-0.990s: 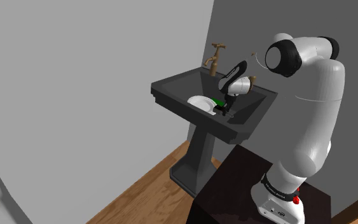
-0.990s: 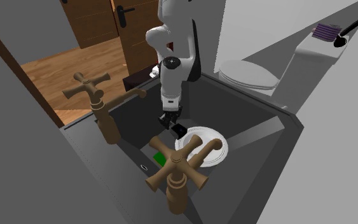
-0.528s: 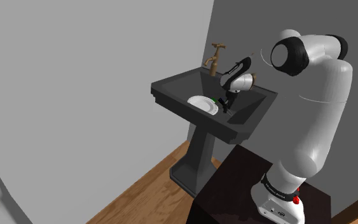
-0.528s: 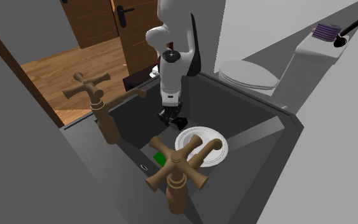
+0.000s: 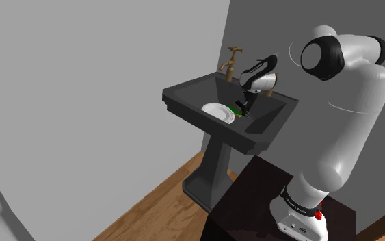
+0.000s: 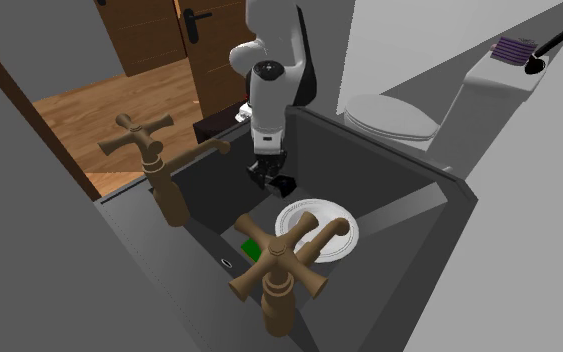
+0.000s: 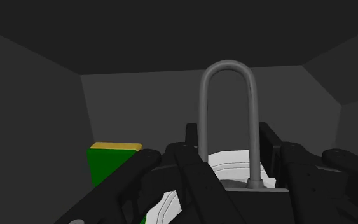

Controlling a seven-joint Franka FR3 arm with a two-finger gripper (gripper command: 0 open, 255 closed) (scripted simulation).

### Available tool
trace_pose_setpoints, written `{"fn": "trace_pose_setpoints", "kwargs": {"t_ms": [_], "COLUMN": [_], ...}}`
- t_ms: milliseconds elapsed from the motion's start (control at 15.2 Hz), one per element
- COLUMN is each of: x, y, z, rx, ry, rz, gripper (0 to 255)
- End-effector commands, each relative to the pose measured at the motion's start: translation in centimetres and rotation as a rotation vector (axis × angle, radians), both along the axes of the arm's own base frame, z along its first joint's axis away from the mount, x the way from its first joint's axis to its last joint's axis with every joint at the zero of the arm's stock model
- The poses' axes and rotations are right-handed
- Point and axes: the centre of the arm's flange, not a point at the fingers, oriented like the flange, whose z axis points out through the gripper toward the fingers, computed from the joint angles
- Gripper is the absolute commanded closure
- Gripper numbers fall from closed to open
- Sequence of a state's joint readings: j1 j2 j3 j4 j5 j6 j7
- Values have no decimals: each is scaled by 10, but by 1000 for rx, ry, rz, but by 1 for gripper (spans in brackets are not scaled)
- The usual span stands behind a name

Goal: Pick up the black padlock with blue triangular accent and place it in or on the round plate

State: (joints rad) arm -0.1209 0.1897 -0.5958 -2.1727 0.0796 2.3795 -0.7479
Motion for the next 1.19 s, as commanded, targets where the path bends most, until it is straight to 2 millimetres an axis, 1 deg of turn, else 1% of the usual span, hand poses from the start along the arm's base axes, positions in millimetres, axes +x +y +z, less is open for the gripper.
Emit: {"fn": "trace_pose_setpoints", "kwargs": {"t_ms": [0,198,264,1056,1122], "x": [0,0,0,157,173], "y": [0,0,0,21,23], "z": [11,27,29,35,35], "rx": [0,0,0,0,0], "ry": [0,0,0,0,0], "rz": [0,0,0,0,0], "gripper": [255,255,255,255,255]}}
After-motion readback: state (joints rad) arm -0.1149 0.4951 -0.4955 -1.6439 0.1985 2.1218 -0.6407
